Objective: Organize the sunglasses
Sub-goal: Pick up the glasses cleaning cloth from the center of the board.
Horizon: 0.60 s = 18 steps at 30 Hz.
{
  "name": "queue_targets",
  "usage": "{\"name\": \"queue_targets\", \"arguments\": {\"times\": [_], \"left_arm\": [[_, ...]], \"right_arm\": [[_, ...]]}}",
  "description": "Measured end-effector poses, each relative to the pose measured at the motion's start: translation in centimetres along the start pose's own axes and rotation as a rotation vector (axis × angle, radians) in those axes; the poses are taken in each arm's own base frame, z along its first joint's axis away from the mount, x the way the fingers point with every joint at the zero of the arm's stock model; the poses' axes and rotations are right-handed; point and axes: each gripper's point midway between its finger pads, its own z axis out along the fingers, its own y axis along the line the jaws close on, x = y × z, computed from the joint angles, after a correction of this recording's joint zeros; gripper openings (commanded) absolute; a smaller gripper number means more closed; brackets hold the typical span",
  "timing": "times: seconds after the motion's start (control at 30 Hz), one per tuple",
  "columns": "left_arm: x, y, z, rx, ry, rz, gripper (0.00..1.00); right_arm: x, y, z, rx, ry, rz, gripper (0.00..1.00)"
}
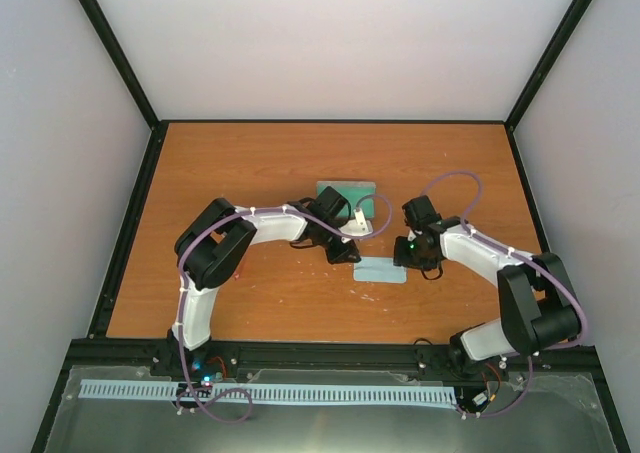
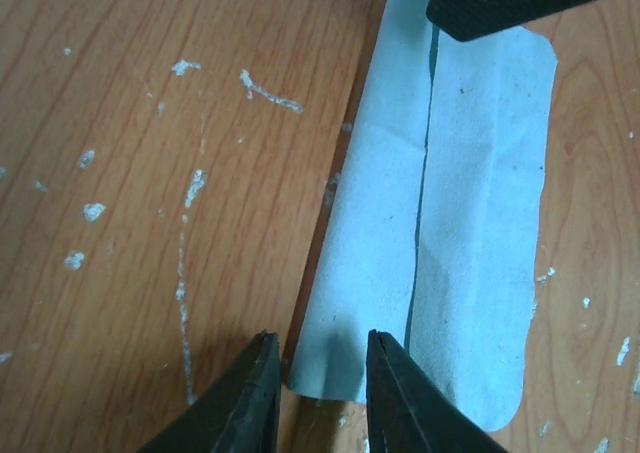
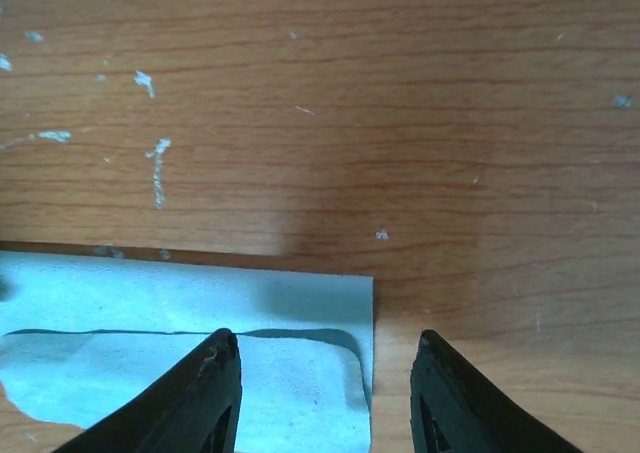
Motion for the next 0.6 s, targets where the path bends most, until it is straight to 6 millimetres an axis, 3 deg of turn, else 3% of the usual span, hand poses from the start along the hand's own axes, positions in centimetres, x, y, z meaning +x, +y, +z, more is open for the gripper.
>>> {"name": "queue_targets", "arguments": {"times": [0.17, 0.43, 0.6], "left_arm": [[0.4, 0.0, -0.1, -0.007, 0.006, 0.0, 0.27], [0.5, 0.0, -0.1, -0.012, 0.007, 0.0, 0.14], [0.5, 0.0, -0.1, -0.011, 0.007, 0.001, 0.12]], "right_arm": [[0.6, -0.2, 0.9, 0.007, 0.042, -0.014, 0.47], [0.1, 0.0, 1.5, 0.009, 0.047, -0.035, 0.44], [0.0, -0.1, 1.6, 0.014, 0.047, -0.043, 0.38]]}}
